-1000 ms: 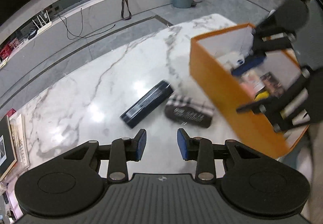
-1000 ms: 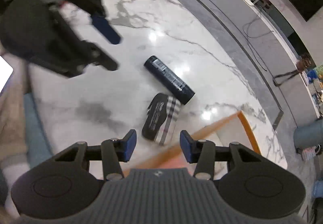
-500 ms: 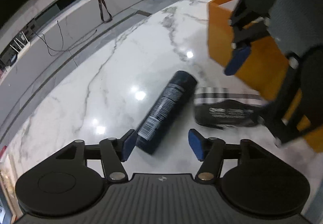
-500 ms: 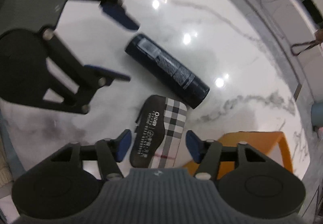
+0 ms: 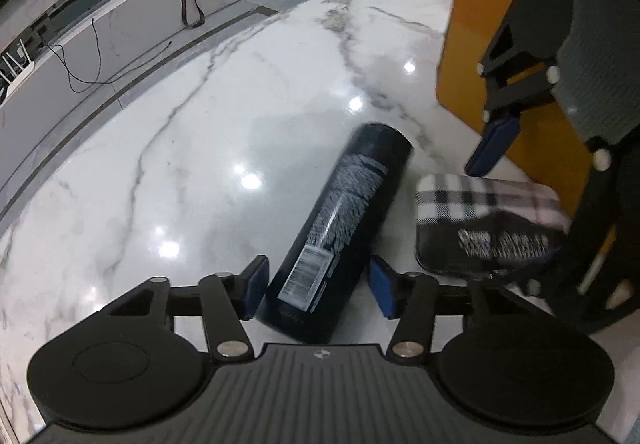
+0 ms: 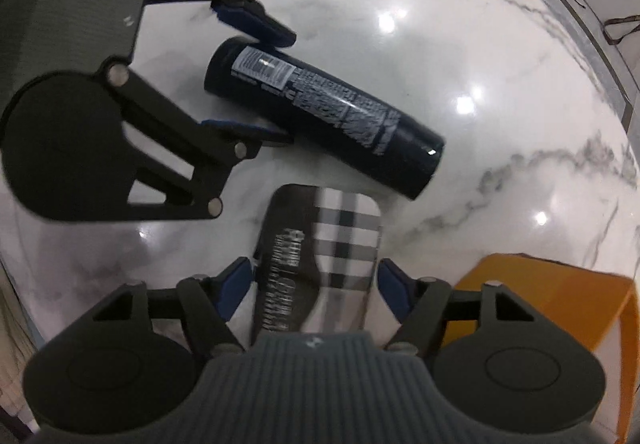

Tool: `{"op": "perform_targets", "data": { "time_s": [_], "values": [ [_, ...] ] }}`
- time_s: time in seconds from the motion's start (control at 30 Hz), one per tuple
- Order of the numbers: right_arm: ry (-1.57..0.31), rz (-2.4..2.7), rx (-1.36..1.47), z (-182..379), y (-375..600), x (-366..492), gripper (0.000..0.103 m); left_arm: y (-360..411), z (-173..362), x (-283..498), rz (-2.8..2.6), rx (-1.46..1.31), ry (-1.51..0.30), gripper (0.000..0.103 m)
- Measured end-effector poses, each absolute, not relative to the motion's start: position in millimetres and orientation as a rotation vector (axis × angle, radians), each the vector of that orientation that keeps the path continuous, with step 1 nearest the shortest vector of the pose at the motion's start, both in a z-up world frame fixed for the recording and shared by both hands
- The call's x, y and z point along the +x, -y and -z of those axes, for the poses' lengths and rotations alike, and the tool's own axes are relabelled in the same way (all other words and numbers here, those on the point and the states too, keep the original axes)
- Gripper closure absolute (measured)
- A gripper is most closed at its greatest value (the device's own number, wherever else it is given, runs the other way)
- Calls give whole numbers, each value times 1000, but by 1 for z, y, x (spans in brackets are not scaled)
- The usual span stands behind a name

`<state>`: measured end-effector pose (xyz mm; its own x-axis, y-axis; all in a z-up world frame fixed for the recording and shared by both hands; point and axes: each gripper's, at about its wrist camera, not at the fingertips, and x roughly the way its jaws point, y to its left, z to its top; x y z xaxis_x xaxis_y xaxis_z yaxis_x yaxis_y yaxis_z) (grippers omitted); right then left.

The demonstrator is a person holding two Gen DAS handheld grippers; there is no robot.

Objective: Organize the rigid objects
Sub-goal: 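Close the left tool on the black spray can while the right tool grips the plaid glasses case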

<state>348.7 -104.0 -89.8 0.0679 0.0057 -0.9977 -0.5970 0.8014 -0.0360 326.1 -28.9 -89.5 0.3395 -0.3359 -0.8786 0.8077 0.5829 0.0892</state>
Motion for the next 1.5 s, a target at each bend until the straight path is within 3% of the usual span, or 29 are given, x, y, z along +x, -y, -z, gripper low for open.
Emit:
{"op": "perform_targets", "data": {
  "time_s": [0.13,0.33,0.7,0.83,1.03,1.5],
  "values": [
    [-1411,-438,-518,89,93,334,37,20,86,306,783,602,-1004,57],
    [-1406,-410,-366,84,79,293,37,-21,80,260,671,556,-1126,57],
    [-1208,-354,-162,73,50,190,37,-79,73,178,518,432,-1323,57],
    [-1097,-331,-180,76,40,160,35,-86,70,171,502,415,-1327,56],
    [-1053,-313,-71,84,65,150,27,-80,66,173,544,408,-1231,34],
    [-1035,-342,-120,92,60,149,33,-70,71,189,480,379,-1279,45]
  ]
}}
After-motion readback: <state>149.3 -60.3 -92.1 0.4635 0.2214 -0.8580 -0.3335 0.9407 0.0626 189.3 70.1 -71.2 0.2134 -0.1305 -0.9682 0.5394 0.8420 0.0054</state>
